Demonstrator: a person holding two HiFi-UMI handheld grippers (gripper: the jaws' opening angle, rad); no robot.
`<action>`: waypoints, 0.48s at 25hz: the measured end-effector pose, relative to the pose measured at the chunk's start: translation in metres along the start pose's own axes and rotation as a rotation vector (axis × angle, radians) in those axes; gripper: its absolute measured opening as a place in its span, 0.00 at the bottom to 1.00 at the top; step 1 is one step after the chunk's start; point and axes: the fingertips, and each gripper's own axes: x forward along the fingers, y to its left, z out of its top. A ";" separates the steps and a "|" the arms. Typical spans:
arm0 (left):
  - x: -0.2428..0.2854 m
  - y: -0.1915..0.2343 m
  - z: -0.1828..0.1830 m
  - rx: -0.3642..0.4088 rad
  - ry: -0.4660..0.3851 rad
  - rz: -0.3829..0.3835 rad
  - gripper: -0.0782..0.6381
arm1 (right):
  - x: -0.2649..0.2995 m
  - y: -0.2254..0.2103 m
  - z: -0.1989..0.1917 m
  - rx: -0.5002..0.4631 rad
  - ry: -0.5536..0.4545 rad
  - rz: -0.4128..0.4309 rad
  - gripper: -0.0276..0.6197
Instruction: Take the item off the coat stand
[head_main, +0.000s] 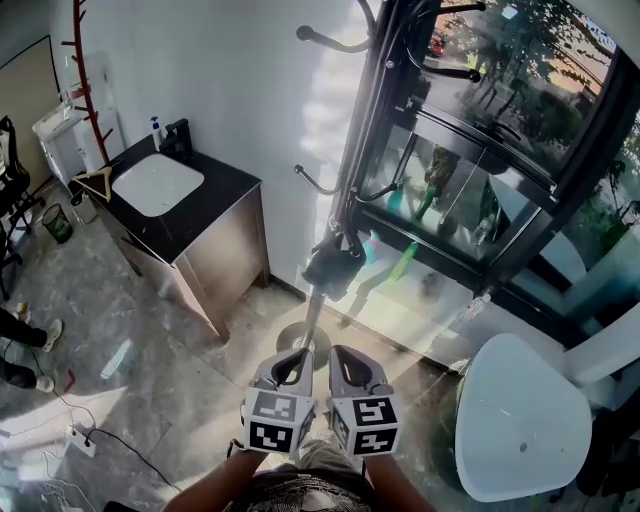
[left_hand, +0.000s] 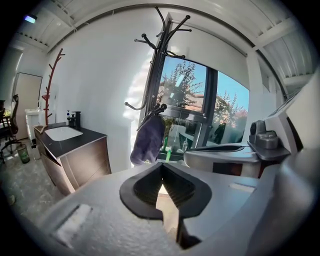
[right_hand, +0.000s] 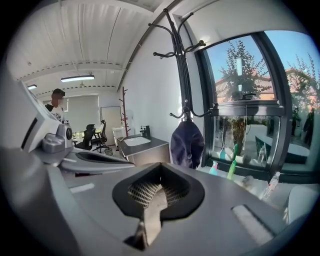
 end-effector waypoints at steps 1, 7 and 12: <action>0.002 0.001 0.000 0.003 0.005 -0.002 0.11 | 0.002 -0.001 0.001 0.002 -0.003 -0.004 0.05; 0.017 0.008 0.008 0.021 0.001 0.002 0.11 | 0.018 -0.014 0.010 0.003 -0.020 -0.028 0.05; 0.032 0.018 0.018 0.032 -0.009 0.015 0.11 | 0.040 -0.023 0.021 -0.003 -0.044 -0.016 0.06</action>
